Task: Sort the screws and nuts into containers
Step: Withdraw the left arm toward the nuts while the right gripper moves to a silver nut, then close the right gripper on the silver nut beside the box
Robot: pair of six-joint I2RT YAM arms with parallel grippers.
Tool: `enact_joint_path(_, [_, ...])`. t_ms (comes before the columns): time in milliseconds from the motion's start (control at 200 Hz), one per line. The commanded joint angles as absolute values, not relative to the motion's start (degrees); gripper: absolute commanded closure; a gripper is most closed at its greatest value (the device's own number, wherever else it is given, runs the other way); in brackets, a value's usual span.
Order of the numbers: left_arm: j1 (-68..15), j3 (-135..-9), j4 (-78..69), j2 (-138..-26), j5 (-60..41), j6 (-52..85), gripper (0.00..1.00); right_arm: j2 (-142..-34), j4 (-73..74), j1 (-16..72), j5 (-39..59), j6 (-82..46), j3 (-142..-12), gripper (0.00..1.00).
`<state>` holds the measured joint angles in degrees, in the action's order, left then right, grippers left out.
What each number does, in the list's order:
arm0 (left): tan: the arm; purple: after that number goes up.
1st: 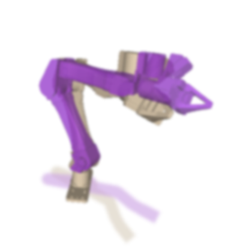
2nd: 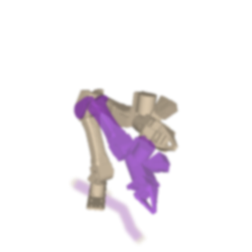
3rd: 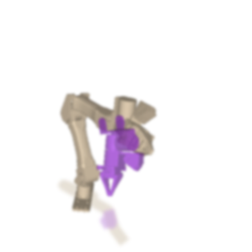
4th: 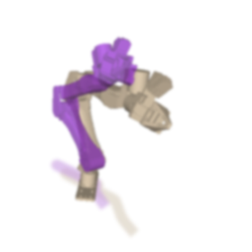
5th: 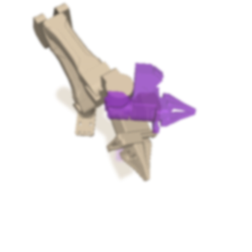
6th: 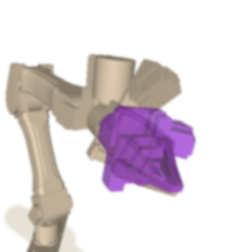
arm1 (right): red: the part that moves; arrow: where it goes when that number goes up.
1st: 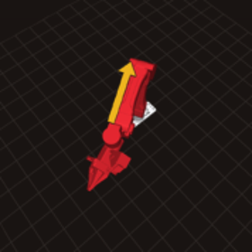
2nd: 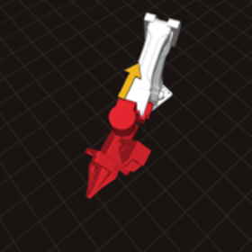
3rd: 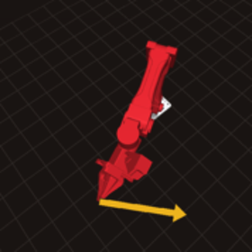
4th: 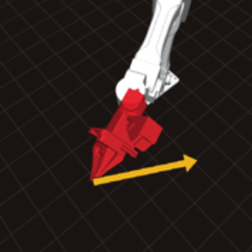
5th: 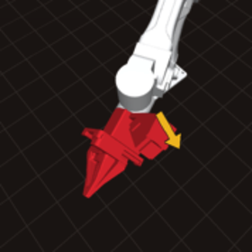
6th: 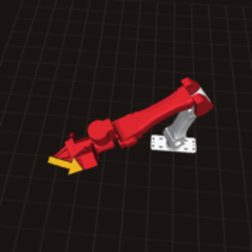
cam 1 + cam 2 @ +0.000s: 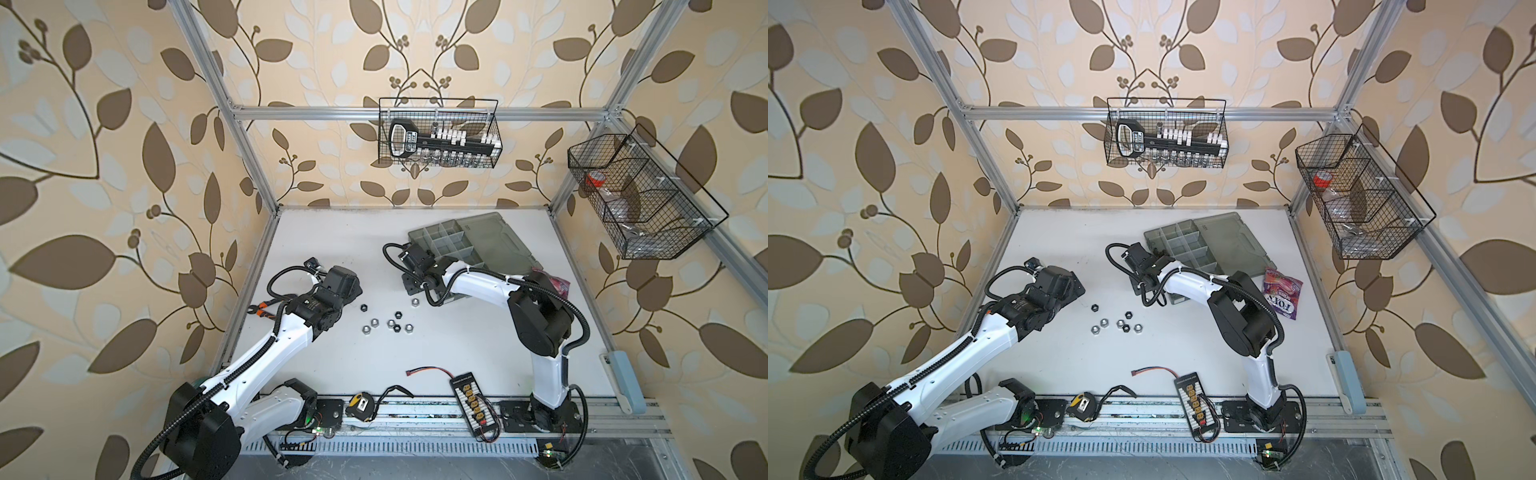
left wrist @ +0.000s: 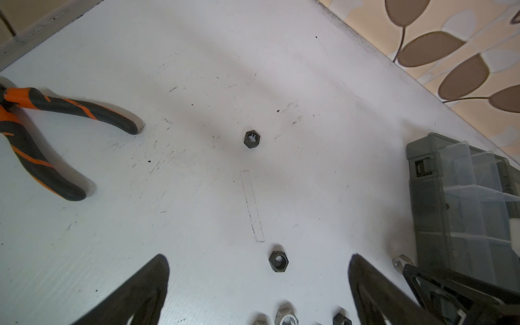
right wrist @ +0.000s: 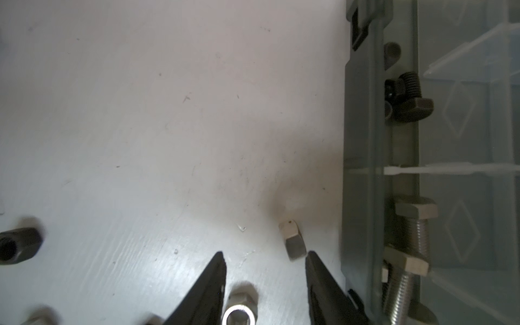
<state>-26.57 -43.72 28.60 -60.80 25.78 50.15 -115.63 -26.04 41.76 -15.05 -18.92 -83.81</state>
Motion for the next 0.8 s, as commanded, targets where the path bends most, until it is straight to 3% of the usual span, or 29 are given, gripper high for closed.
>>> enact_joint_path(0, [-26.28, -43.51, 29.53, -61.58, 27.41, 51.72, 0.01, -117.74, -28.39, 40.87, -16.62, -17.73, -85.68, 0.53])
enact_joint_path(615, [-23.03, -42.58, 28.61, -62.84, 22.68, 52.67, 0.01, -121.00, -28.56, 40.76, -15.61, -16.09, -85.52, 0.53])
enact_joint_path(795, [-22.59, -42.80, 28.74, -63.35, 22.47, 52.99, 0.01, -121.89, -28.73, 40.78, -15.13, -15.78, -85.91, 0.57])
